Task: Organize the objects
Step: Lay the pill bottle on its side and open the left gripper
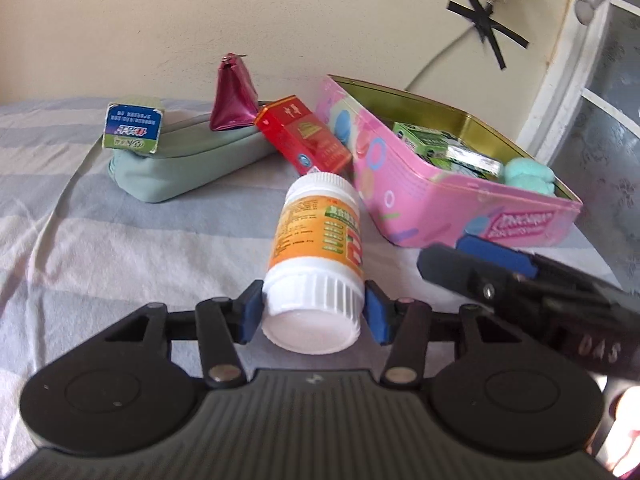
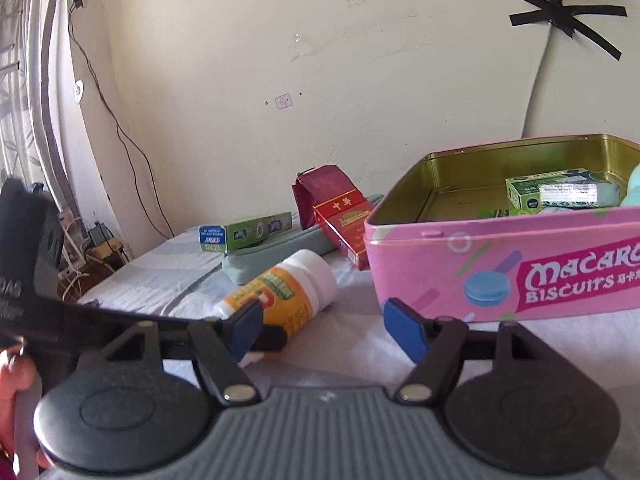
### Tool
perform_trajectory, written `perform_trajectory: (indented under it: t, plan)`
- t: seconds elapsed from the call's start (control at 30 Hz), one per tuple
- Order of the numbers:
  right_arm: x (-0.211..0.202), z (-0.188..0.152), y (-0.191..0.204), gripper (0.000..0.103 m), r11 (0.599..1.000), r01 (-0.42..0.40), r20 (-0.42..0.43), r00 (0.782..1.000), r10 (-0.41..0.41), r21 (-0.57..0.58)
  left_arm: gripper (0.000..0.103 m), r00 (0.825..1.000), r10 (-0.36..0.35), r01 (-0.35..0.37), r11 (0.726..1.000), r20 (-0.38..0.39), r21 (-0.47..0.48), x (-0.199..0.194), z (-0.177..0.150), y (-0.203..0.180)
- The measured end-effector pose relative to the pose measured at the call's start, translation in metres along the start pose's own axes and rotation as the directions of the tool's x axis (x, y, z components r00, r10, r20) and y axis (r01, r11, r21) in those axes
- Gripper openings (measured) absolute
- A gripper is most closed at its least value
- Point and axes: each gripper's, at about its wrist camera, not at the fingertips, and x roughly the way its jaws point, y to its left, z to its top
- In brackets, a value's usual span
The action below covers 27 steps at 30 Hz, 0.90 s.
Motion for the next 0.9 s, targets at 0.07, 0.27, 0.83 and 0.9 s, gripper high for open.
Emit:
perform_trajectory:
  t: [0.07,0.27,0.83,0.9]
  plan:
    - [-0.003,0.002,-0.007,0.07,0.999,-0.02,0.009,1.0,0.019,0.04,0.054,1.0,-0.023,0.023,0.999,0.002,0.048,-0.005,-0.004,0.0]
    - [-0.001,0.004,-0.022,0.069,0.989,-0.087,-0.001,0.996,0.088,0.121,0.053,0.988,-0.153,0.15,0.975,0.007,0.166,-0.03,-0.018,0.01]
    - [0.008,-0.004,-0.003,0.064,0.992,-0.121,-0.103,0.987,0.123,0.02,0.077,0.991,-0.131,0.131,0.991,0.003,0.021,-0.031,-0.005,0.053]
    - [0.008,-0.004,-0.003,0.064,0.992,-0.121,-0.099,0.988,0.122,0.024,0.077,0.989,-0.145,0.146,0.989,0.017,-0.014,-0.038,-0.005,0.056]
